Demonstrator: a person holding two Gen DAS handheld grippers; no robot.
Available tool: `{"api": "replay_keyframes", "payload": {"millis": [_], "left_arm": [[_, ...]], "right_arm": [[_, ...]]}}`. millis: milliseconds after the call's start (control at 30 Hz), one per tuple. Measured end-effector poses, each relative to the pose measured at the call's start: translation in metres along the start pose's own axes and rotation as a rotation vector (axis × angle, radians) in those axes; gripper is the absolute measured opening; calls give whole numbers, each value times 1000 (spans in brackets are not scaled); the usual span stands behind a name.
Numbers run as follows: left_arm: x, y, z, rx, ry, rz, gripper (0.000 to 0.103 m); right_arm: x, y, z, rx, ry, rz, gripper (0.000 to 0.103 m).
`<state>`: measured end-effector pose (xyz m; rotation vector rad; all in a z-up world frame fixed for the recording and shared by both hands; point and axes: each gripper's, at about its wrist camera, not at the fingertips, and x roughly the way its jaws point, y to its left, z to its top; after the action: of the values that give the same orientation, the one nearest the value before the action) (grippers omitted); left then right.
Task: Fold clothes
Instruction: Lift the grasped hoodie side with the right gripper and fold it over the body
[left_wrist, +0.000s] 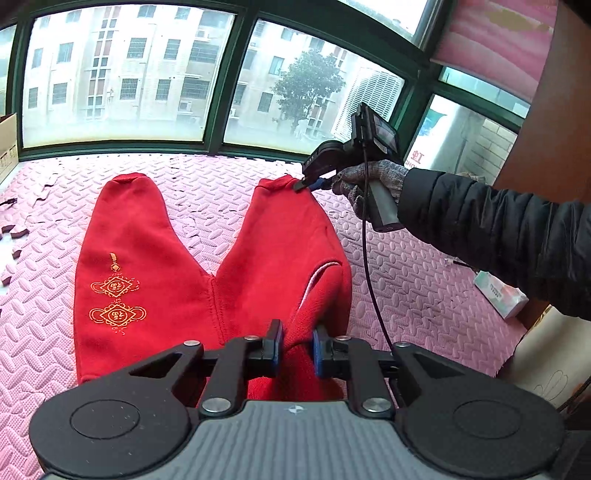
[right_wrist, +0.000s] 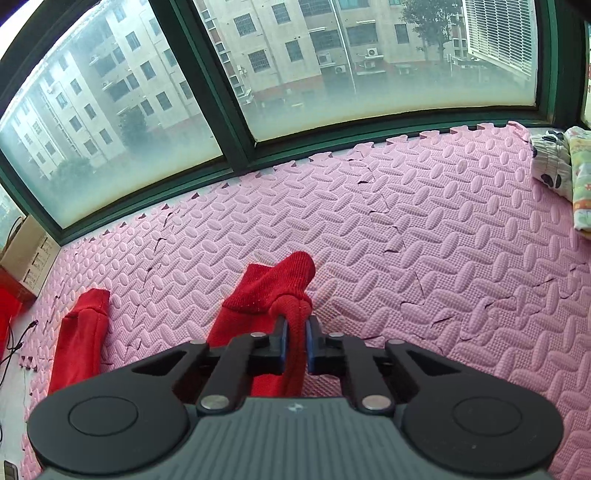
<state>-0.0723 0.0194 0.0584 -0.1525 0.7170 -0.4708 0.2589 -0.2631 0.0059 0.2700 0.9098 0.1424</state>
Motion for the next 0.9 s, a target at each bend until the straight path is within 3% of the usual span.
{"api": "replay_keyframes", "payload": {"millis": [200, 567, 900], "left_arm": [[-22, 20, -5, -92, -53, 20, 16], [-50, 68, -24, -284, -111, 51, 13], [-69, 103, -49, -432, -134, 93, 12]], "right_arm": [[-6, 38, 12, -34, -29, 3, 9], [2, 146, 21, -108, -88, 49, 8], [40, 259, -2, -250, -76, 62, 8]]}}
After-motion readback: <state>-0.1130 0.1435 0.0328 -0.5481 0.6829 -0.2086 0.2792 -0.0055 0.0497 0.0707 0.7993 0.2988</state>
